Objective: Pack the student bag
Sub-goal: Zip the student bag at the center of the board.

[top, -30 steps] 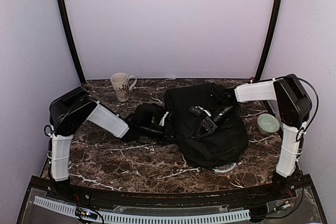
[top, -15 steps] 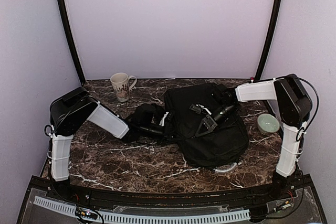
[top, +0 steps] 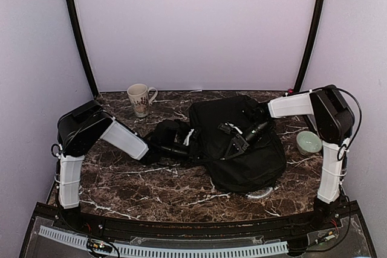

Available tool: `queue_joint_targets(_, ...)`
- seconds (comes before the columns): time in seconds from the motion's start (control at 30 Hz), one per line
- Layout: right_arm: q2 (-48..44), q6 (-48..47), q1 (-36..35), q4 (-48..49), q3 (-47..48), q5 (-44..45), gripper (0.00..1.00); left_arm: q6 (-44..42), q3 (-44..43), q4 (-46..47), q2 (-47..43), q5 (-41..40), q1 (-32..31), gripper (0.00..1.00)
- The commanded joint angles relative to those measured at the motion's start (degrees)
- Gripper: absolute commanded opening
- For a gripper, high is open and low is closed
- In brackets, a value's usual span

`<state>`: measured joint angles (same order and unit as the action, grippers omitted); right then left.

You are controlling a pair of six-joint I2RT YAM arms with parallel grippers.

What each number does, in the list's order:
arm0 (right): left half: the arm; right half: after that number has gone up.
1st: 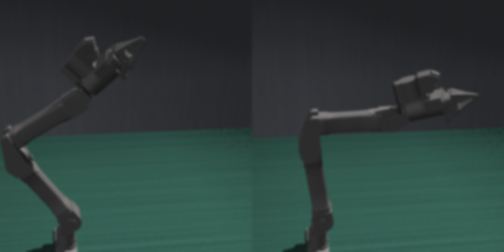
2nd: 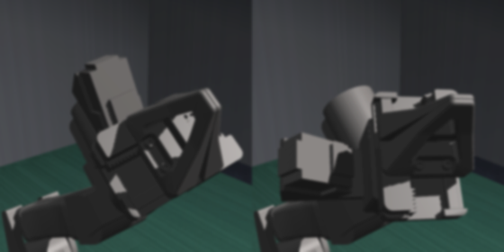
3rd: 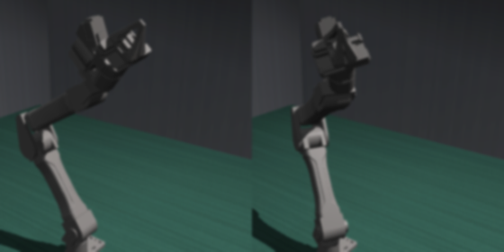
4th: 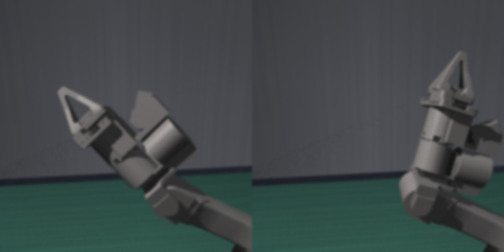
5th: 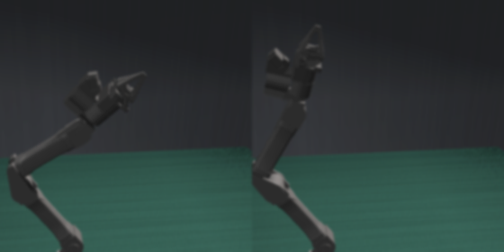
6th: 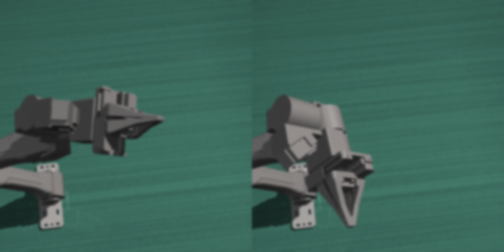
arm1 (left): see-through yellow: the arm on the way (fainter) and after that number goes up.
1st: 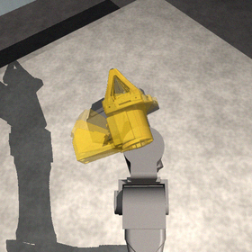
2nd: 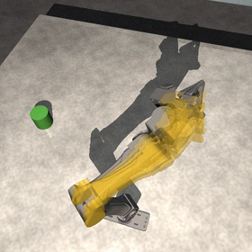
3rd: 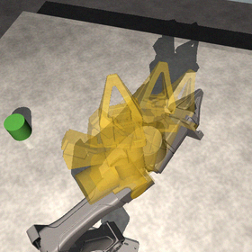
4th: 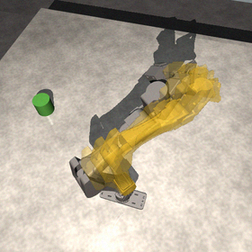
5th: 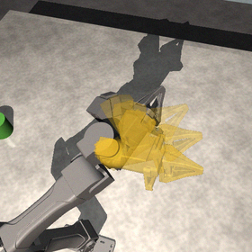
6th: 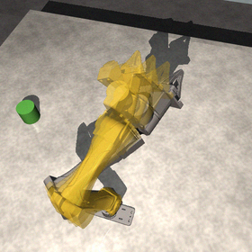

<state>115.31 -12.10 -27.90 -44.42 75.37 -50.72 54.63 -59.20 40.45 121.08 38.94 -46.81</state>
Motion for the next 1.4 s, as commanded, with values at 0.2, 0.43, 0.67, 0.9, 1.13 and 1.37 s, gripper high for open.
queue_joint_targets(0.2,-0.1,-0.7,0.3,0.7,1.0,1.4,0.01,-0.3,1.5,-0.8,-0.5,0.4,-0.9,0.08)
queue_joint_targets(0.43,-3.5,-3.6,5.0,-3.4,-1.5,8.2,0.00,-1.9,5.1,-1.3,-4.0,-2.3,0.4,0.00)
queue_joint_targets(0.67,-5.5,-8.2,14.1,-10.9,-2.7,9.8,0.00,-3.4,8.1,-2.0,-6.1,-2.6,2.2,0.00)
queue_joint_targets(0.9,-7.6,-10.3,22.1,-13.0,-4.2,13.1,0.00,-4.8,9.3,-3.0,-6.9,-3.2,3.3,0.00)
queue_joint_targets(1.13,-8.1,-10.7,25.7,-13.4,-4.2,14.6,0.00,-6.0,8.8,-4.5,-7.0,-3.4,3.9,0.00)
queue_joint_targets(1.37,-9.4,-10.1,26.9,-12.2,-4.0,16.4,0.00,-7.3,8.2,-6.8,-7.3,-3.9,4.2,0.00)
